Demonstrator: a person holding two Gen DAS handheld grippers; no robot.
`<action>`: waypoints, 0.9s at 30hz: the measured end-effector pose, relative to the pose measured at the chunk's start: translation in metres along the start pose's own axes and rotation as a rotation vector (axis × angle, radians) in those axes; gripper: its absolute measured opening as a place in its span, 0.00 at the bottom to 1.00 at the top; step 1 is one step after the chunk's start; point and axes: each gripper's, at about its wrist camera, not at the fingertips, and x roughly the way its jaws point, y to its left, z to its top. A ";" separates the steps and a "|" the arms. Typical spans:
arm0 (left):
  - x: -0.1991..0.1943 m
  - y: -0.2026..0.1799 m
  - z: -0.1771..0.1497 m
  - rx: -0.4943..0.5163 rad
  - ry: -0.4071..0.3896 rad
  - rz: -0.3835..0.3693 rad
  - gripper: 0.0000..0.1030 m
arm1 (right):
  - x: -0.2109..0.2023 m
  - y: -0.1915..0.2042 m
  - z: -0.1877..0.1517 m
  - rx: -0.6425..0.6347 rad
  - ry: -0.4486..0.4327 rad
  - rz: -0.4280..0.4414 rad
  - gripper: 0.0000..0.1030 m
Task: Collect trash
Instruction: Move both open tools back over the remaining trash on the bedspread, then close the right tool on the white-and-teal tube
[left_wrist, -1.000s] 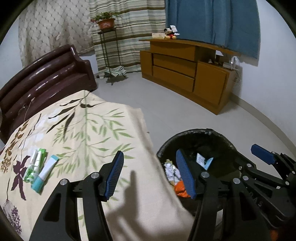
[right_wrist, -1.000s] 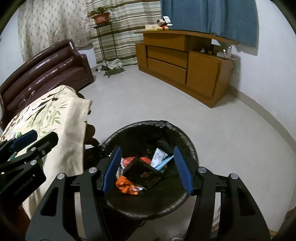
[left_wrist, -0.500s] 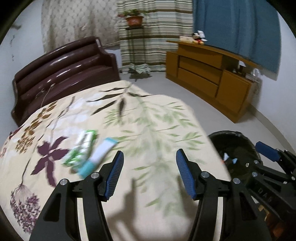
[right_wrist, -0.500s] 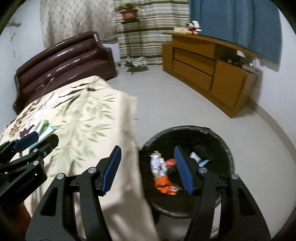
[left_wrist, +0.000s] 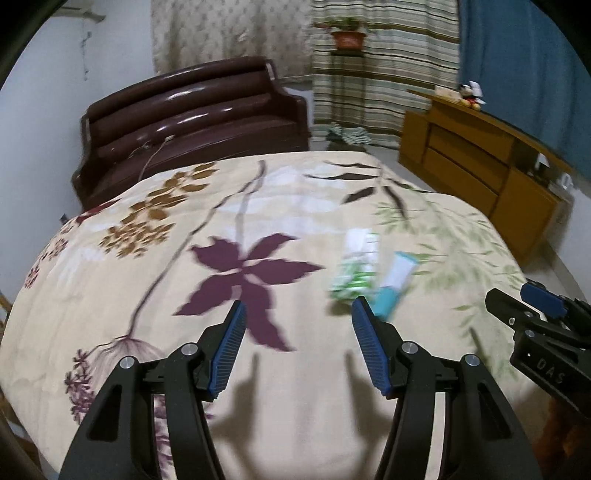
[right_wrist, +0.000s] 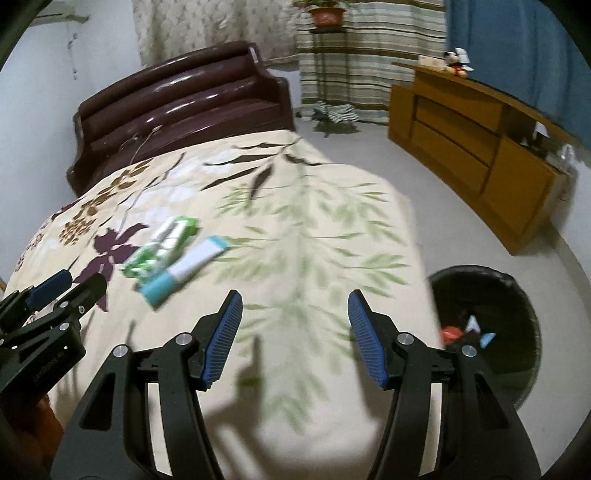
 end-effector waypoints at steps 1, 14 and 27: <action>0.000 0.006 -0.001 -0.006 0.001 0.007 0.56 | 0.003 0.007 0.001 -0.007 0.005 0.008 0.56; 0.008 0.060 -0.006 -0.091 0.020 0.035 0.56 | 0.027 0.079 0.001 -0.109 0.055 0.065 0.56; 0.013 0.062 -0.007 -0.098 0.027 0.024 0.56 | 0.038 0.083 0.003 -0.113 0.077 0.030 0.56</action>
